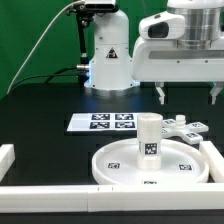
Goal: Assemble round table
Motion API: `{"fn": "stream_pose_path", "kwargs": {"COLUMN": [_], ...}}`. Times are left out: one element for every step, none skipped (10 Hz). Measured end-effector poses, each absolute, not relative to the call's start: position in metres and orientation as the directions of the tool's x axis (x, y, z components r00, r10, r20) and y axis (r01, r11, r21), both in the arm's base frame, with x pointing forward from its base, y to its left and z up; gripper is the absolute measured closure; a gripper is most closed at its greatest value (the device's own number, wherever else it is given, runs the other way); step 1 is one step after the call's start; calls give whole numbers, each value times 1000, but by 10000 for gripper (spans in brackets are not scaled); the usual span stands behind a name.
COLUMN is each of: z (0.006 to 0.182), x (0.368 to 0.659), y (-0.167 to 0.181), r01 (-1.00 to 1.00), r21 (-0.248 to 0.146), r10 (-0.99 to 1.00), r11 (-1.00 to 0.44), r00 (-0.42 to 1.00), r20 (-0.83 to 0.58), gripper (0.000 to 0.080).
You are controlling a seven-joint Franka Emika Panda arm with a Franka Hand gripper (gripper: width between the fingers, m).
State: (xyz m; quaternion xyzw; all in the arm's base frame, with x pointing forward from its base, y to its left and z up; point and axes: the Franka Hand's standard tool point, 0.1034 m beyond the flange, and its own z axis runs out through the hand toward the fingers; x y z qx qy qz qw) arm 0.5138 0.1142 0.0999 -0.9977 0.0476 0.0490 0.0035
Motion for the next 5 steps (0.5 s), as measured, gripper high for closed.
{"fn": "stream_pose_path", "kwargs": {"z": [95, 89, 84, 83, 85], "x": [504, 491, 481, 472, 472], "y": [114, 115, 116, 115, 111], "r01": [-59, 4, 96, 107, 103], "r21": [17, 50, 83, 72, 85], "r10": [-61, -4, 80, 87, 71], "r11": [-998, -999, -992, -992, -991], "r00": [990, 987, 981, 967, 946], "r20": [-129, -162, -177, -241, -316], "gripper": [150, 150, 150, 150, 150]}}
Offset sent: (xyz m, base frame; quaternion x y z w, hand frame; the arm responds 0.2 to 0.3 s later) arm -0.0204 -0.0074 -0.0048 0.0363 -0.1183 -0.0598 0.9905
